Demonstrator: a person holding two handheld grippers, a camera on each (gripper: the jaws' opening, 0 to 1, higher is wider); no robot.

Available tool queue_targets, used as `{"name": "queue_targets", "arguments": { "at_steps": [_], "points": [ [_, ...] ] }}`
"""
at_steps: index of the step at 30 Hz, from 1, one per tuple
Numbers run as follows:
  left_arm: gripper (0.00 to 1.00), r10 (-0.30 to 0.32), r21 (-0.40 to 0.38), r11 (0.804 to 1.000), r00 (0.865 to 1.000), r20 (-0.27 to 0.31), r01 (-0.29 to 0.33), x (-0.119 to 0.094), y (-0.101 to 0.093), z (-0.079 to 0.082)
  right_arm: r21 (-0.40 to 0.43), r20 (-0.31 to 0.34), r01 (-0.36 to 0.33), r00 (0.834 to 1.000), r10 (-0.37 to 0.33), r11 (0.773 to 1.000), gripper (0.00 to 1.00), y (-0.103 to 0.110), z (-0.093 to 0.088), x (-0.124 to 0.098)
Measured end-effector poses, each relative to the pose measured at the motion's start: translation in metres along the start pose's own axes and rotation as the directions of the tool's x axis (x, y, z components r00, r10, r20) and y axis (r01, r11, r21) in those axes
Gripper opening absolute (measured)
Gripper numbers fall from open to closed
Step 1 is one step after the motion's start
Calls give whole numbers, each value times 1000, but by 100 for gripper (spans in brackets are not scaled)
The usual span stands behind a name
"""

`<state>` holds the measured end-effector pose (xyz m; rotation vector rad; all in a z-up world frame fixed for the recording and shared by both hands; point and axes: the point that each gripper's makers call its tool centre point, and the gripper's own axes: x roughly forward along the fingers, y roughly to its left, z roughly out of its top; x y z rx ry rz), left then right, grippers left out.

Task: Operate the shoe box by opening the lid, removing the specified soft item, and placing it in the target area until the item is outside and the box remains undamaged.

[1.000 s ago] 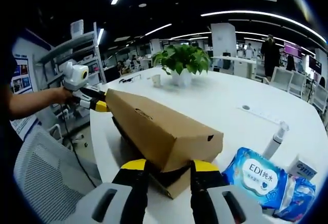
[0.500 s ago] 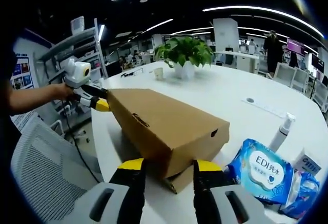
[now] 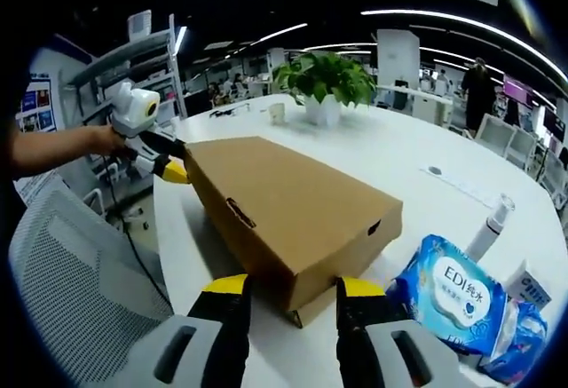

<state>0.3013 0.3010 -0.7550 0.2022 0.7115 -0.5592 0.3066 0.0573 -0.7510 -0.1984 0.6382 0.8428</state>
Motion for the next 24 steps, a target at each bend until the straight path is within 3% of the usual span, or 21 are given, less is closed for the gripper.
{"name": "queue_targets", "arguments": {
  "at_steps": [17, 24],
  "points": [
    [41, -12, -32, 999, 999, -35, 10, 11, -3, -17, -7, -36, 29, 999, -29, 1000, 36, -1, -15, 12],
    [40, -22, -55, 998, 999, -32, 20, 7, -2, -17, -4, -31, 19, 999, -19, 1000, 34, -1, -12, 5]
  ]
}}
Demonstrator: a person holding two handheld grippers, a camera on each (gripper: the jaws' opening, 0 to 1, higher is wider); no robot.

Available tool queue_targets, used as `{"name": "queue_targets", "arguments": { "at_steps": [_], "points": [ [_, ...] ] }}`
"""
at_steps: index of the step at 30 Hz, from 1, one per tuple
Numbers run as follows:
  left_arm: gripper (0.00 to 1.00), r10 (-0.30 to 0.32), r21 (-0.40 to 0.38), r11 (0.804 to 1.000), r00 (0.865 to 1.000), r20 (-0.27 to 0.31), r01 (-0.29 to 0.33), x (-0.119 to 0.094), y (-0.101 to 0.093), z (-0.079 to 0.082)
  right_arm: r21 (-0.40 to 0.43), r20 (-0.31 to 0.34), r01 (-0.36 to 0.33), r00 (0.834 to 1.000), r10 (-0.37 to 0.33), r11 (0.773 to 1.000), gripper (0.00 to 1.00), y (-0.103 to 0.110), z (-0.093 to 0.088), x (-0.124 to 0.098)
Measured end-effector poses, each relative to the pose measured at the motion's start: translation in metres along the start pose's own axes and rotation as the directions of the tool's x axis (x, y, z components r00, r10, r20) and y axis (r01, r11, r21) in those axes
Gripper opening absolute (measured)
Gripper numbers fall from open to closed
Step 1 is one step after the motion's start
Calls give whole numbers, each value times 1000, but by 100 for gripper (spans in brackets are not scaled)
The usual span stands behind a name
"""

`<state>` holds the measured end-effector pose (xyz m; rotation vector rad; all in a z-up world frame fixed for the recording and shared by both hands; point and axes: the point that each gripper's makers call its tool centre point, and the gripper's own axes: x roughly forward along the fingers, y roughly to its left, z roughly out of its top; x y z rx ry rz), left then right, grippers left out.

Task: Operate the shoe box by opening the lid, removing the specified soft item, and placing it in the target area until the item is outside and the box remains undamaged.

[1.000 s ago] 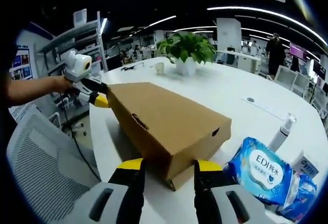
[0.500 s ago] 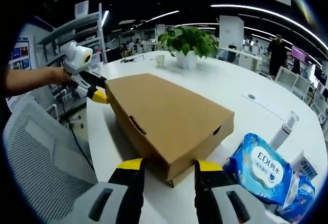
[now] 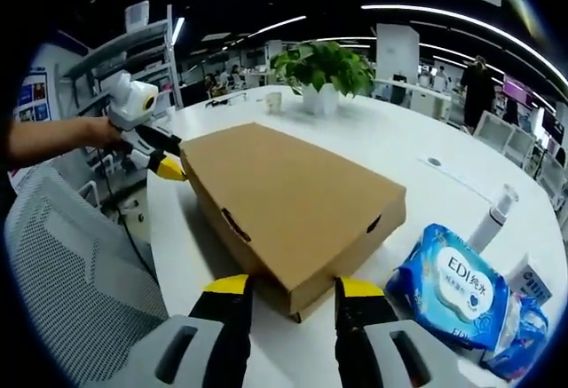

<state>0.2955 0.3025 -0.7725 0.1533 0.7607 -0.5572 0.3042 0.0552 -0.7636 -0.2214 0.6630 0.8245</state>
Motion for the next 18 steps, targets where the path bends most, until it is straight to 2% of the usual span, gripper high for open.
{"name": "queue_targets", "arguments": {
  "at_steps": [6, 13, 18],
  "points": [
    [40, 9, 8, 1000, 1000, 9, -9, -7, -1, 4, -2, 16, -6, 1000, 6, 1000, 34, 2, 6, -8],
    [38, 25, 40, 999, 999, 31, -26, -13, 0, 15, -13, 35, -2, 999, 2, 1000, 33, 2, 13, -8],
    [38, 29, 58, 998, 999, 21, -30, -10, 1, 14, 10, 31, 10, 999, -10, 1000, 31, 0, 11, -6]
  ]
}}
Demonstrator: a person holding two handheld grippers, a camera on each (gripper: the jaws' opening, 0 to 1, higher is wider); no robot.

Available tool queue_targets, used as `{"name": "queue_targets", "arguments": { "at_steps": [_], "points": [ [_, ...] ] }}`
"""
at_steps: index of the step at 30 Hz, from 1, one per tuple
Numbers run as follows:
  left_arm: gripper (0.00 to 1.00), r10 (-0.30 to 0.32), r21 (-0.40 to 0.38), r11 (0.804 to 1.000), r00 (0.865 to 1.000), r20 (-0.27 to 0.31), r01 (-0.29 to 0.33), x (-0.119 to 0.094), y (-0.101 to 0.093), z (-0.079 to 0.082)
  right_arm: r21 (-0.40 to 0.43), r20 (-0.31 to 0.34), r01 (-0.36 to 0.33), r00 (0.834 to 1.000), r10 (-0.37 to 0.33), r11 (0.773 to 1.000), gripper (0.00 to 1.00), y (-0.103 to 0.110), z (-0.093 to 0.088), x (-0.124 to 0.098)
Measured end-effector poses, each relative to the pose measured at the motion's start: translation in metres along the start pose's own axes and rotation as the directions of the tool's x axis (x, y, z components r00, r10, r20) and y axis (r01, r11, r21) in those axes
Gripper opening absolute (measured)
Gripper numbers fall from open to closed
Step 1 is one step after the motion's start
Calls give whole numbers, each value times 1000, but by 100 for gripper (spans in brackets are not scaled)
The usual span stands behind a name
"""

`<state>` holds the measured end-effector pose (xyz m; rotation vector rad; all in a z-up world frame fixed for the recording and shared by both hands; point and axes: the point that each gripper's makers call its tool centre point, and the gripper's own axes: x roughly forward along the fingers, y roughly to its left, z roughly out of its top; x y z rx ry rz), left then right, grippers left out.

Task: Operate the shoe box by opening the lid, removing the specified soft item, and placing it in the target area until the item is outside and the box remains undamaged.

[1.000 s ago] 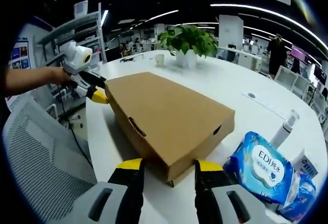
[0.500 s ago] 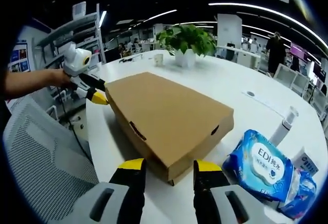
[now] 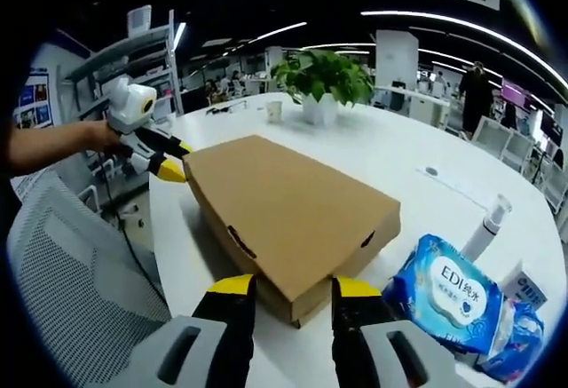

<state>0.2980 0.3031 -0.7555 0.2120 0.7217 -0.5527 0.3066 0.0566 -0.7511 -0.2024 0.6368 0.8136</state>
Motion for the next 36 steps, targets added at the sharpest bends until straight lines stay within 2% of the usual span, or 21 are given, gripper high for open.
{"name": "queue_targets", "arguments": {
  "at_steps": [17, 36],
  "points": [
    [38, 4, -34, 999, 1000, -27, -5, 9, 0, -7, -11, -30, 23, 999, -24, 1000, 31, 1, -9, 9],
    [38, -5, -30, 1000, 999, -32, 5, 26, 17, 9, -4, -29, 27, 999, -27, 1000, 30, -17, 3, 20]
  ]
}}
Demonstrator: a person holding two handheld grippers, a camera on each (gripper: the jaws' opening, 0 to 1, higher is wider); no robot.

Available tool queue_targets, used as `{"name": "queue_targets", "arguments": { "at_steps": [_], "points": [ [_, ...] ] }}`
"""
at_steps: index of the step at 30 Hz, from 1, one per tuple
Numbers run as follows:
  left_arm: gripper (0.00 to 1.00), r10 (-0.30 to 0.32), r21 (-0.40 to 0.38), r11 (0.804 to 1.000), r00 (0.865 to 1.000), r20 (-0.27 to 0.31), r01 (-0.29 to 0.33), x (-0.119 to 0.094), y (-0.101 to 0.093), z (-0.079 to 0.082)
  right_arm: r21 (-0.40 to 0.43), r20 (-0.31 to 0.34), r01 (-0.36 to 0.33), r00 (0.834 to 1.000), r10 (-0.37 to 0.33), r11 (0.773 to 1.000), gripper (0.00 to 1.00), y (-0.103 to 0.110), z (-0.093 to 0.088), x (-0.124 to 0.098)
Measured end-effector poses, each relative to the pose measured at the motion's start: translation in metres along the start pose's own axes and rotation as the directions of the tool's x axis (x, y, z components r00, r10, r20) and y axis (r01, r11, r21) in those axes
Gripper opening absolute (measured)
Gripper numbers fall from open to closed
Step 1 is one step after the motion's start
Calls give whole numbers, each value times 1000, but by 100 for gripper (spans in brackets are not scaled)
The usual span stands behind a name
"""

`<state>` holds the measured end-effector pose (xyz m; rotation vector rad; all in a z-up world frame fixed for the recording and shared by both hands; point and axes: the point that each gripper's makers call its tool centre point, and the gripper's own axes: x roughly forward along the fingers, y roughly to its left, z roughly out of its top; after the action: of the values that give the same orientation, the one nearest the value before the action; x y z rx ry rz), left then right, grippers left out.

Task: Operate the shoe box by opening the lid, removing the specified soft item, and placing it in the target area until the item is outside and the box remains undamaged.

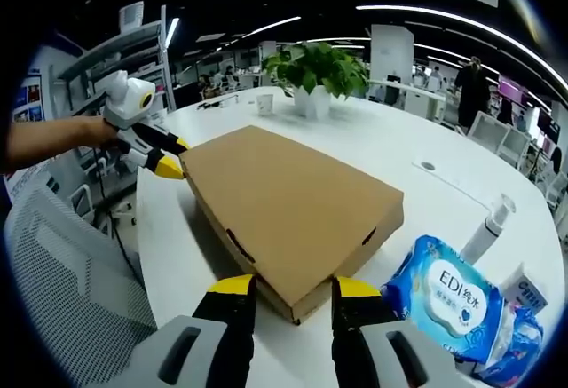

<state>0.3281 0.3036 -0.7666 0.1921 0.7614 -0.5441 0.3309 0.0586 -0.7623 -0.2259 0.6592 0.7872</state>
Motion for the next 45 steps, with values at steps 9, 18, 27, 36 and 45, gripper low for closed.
{"name": "queue_targets", "arguments": {
  "at_steps": [9, 18, 27, 36, 45],
  "points": [
    [38, -5, 1, 1000, 1000, -1, 5, 13, 9, 13, 13, 0, 11, 1000, -11, 1000, 30, -15, 7, 8],
    [38, -6, 4, 1000, 1000, -8, 6, 25, 13, 25, 26, -3, 25, 1000, -25, 999, 31, -31, 13, 16],
    [38, -4, -1, 1000, 1000, -5, 4, 37, 15, 37, 36, -15, 33, 999, -33, 999, 32, -48, 18, 23],
    [38, -9, -8, 1000, 1000, -2, 9, 47, 20, 46, 43, -24, 38, 999, -37, 998, 32, -60, 22, 29],
    [38, -9, -7, 1000, 1000, 1, 9, 51, 22, 49, 38, -33, 40, 999, -39, 998, 32, -65, 24, 31]
  ]
}}
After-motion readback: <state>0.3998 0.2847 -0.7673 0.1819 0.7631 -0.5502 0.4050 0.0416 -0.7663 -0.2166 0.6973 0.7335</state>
